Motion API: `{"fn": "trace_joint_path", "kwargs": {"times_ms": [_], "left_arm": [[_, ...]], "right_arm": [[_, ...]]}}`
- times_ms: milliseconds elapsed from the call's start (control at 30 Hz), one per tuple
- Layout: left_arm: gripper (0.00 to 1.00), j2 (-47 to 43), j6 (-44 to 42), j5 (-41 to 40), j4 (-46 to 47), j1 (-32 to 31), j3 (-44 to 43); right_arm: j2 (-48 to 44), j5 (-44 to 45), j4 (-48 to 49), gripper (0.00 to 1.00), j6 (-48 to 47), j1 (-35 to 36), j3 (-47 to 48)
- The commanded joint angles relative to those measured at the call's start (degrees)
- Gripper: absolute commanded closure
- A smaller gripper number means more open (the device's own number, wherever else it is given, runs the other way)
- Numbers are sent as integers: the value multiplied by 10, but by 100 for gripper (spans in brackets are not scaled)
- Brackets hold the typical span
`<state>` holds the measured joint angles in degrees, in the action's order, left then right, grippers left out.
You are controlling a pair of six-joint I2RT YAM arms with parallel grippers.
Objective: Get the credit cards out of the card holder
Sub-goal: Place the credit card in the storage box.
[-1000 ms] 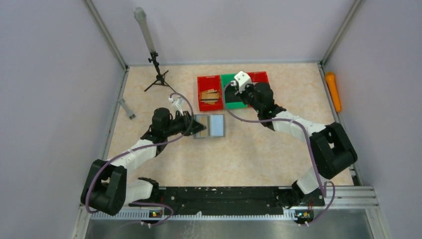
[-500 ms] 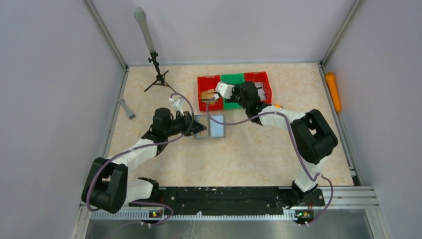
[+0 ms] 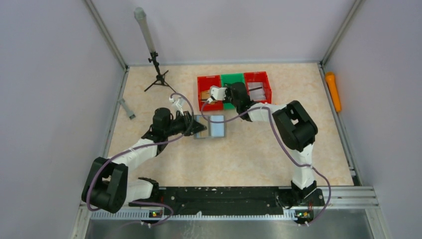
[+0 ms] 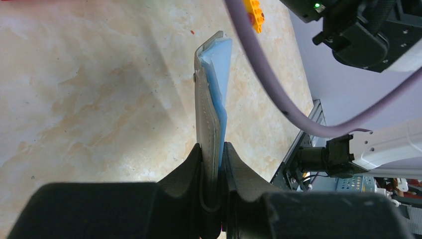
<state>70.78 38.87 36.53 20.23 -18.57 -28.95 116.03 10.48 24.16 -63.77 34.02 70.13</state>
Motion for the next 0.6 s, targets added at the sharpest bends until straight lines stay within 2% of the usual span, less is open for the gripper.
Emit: {"fn": "trace_joint_path", "kwargs": {"times_ms": [0,200,367,567], "left_arm": [[97,6,5,15,43,1,-19],[97,7,6,18,46,1,-20],[97,8,6,18,46,1,-20],[97,8,4,16,44,1,-20]], "right_arm": [[35,22,8,100,-21,3,64],[53,2,-19,100,-19,-9,82],[43,-2,-12,74,-29,-11,71],[-13,-24,-7,68,15,-7,46]]}}
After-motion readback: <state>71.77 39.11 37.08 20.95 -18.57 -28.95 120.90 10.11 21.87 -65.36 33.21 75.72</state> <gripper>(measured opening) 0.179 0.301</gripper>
